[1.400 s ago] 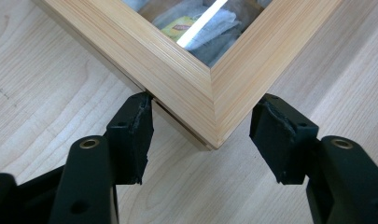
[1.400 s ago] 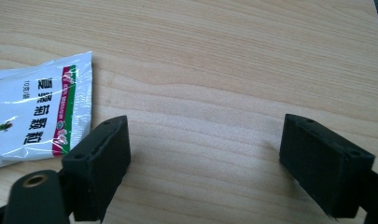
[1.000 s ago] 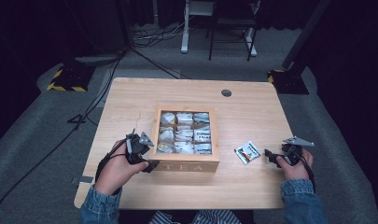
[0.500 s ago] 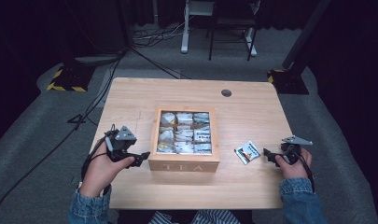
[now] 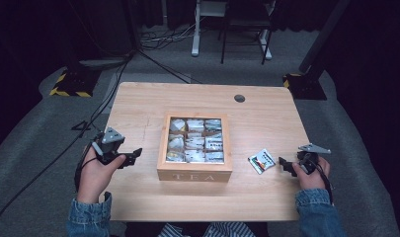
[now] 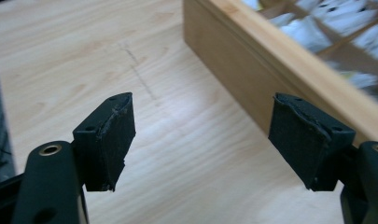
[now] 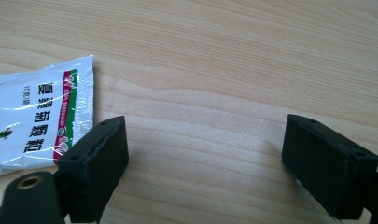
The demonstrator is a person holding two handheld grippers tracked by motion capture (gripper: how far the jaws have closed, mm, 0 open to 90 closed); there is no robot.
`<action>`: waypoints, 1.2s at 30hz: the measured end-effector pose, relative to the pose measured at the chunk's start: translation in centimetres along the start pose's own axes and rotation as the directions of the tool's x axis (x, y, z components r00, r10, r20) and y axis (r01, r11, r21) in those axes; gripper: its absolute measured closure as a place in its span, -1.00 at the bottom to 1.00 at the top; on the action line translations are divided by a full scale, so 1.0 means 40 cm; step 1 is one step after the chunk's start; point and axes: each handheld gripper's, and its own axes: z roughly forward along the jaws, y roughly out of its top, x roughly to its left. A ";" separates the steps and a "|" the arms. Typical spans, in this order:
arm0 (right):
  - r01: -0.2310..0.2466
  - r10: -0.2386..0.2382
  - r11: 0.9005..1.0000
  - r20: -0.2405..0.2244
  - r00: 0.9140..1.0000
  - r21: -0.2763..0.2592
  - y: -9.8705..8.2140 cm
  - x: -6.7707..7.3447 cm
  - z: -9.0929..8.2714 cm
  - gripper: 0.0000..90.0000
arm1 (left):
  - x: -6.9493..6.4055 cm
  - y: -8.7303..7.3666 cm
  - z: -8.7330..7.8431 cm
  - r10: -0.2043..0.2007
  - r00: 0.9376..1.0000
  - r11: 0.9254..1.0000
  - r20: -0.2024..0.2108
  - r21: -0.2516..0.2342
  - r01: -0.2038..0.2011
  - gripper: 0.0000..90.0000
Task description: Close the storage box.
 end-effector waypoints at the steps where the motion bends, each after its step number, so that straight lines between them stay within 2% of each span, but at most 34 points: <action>1: 0.000 0.000 1.000 0.000 1.000 0.000 0.000 0.000 0.000 -0.68 | 0.008 -0.005 0.002 0.007 1.000 1.000 -0.010 0.002 -0.007 -0.48; 2: 0.000 0.000 1.000 0.000 1.000 0.000 0.000 0.000 0.000 -0.68 | 0.015 -0.011 0.007 -0.009 1.000 1.000 -0.014 -0.001 0.009 -0.48; 6: 0.001 -0.001 1.000 -0.005 1.000 0.001 0.000 -0.001 0.000 -0.68 | 0.038 -0.026 0.018 -0.022 1.000 1.000 -0.019 0.006 0.022 -0.48; 9: 0.001 -0.001 1.000 -0.008 1.000 0.001 0.000 -0.002 0.000 -0.68 | 0.050 -0.036 0.028 -0.032 0.999 0.999 -0.038 0.037 0.033 -0.48; 13: 0.013 -0.013 1.000 -0.020 1.000 0.002 -0.001 -0.005 -0.001 -0.68 | 0.065 -0.050 0.044 -0.050 0.998 0.997 -0.038 0.059 0.053 -0.47; 25: 0.027 -0.027 1.000 -0.037 0.999 0.001 -0.002 -0.010 -0.002 -0.68 | 0.105 -0.094 0.100 -0.071 0.997 0.996 -0.043 0.048 0.073 -0.46; 30: 0.027 -0.027 1.000 -0.038 0.999 0.001 -0.002 -0.010 -0.002 -0.68 | 0.114 -0.110 0.122 -0.086 0.995 0.996 -0.050 0.018 0.087 -0.47; 32: 0.027 -0.027 1.000 -0.038 0.999 0.001 -0.002 -0.010 -0.002 -0.68 | 0.118 -0.119 0.133 -0.104 0.993 0.994 -0.059 0.009 0.105 -0.47; 36: 0.027 -0.027 1.000 -0.038 0.999 0.001 -0.002 -0.010 -0.002 -0.68 | 0.124 -0.127 0.150 -0.098 0.990 0.995 -0.100 0.024 0.101 -0.47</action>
